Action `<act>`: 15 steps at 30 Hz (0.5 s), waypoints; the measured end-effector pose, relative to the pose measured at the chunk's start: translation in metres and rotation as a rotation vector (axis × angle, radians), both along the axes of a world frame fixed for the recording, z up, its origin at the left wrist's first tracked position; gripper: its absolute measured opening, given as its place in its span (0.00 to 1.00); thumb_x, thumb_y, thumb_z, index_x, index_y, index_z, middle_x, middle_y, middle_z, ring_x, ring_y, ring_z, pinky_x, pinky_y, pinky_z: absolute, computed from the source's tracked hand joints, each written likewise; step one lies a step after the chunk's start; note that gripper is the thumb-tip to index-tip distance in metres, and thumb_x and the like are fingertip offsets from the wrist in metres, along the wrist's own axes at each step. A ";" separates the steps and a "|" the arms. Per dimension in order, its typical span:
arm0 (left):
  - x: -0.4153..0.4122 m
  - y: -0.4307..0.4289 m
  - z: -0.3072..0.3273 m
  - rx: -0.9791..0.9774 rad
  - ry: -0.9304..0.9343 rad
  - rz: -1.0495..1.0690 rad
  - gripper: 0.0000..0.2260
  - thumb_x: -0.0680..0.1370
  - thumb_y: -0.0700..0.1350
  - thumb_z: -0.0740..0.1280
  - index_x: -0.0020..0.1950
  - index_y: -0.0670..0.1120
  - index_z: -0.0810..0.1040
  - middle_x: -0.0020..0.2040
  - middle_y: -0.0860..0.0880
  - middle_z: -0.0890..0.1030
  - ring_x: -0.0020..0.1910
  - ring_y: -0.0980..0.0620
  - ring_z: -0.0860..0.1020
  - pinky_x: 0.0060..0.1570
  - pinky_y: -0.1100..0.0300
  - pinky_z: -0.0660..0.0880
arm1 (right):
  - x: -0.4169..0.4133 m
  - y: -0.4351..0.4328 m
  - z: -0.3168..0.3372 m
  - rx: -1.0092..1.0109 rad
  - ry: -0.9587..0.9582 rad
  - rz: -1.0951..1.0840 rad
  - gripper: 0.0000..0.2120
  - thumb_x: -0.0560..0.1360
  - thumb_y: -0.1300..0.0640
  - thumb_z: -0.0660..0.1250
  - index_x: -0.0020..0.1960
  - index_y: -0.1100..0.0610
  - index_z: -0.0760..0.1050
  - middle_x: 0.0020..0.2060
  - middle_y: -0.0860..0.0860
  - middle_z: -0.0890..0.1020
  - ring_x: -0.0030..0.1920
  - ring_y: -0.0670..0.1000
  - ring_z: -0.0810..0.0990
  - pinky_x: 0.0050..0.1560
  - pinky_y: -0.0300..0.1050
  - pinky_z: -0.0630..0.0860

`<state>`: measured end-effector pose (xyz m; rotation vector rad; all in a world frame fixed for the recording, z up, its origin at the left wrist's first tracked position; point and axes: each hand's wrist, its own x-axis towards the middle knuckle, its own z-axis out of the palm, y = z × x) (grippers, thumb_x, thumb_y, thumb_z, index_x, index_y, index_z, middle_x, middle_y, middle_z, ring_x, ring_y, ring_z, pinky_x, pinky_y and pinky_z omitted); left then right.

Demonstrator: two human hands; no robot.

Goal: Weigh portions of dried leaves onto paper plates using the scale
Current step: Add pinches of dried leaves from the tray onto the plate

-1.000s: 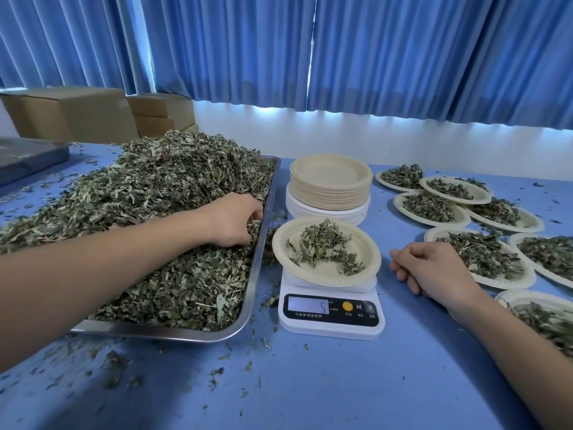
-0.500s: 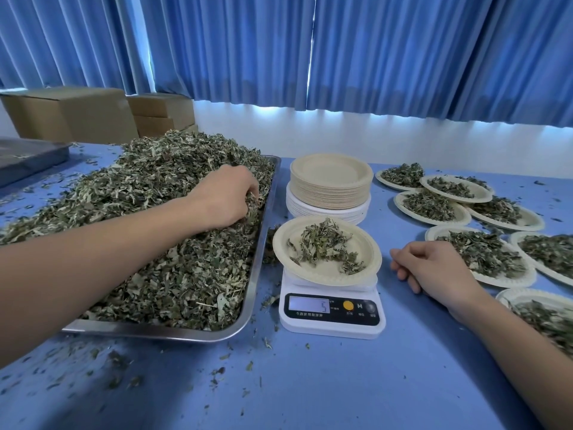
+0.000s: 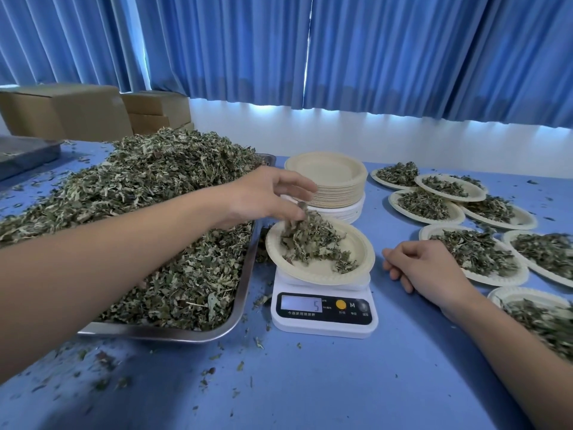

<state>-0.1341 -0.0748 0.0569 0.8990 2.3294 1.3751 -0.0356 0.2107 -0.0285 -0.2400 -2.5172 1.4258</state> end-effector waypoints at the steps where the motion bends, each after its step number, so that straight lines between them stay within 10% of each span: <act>1: -0.002 -0.004 0.002 0.028 -0.043 -0.015 0.22 0.75 0.32 0.70 0.66 0.48 0.77 0.61 0.52 0.82 0.60 0.55 0.80 0.59 0.58 0.77 | 0.000 0.000 0.000 -0.004 0.001 0.003 0.17 0.81 0.56 0.68 0.37 0.65 0.80 0.27 0.54 0.80 0.24 0.50 0.70 0.28 0.39 0.70; 5: -0.013 -0.024 0.005 -0.006 0.077 0.202 0.21 0.75 0.29 0.65 0.61 0.49 0.80 0.56 0.51 0.84 0.57 0.54 0.81 0.53 0.58 0.78 | 0.000 -0.001 -0.001 -0.007 0.005 0.002 0.17 0.81 0.56 0.68 0.36 0.64 0.80 0.27 0.54 0.80 0.23 0.50 0.70 0.28 0.39 0.70; 11: -0.017 -0.047 -0.010 -0.857 0.178 0.213 0.18 0.76 0.41 0.70 0.65 0.46 0.75 0.51 0.50 0.77 0.42 0.50 0.81 0.40 0.58 0.80 | -0.001 0.000 -0.001 -0.008 -0.005 -0.005 0.17 0.81 0.56 0.68 0.36 0.64 0.80 0.27 0.53 0.80 0.23 0.49 0.70 0.28 0.39 0.70; 15: -0.011 -0.050 -0.022 -1.036 0.271 0.185 0.19 0.75 0.47 0.73 0.65 0.49 0.76 0.57 0.51 0.75 0.50 0.50 0.76 0.48 0.59 0.73 | 0.000 0.000 -0.002 0.006 -0.004 -0.006 0.17 0.81 0.55 0.68 0.36 0.64 0.80 0.27 0.53 0.80 0.23 0.49 0.70 0.28 0.39 0.70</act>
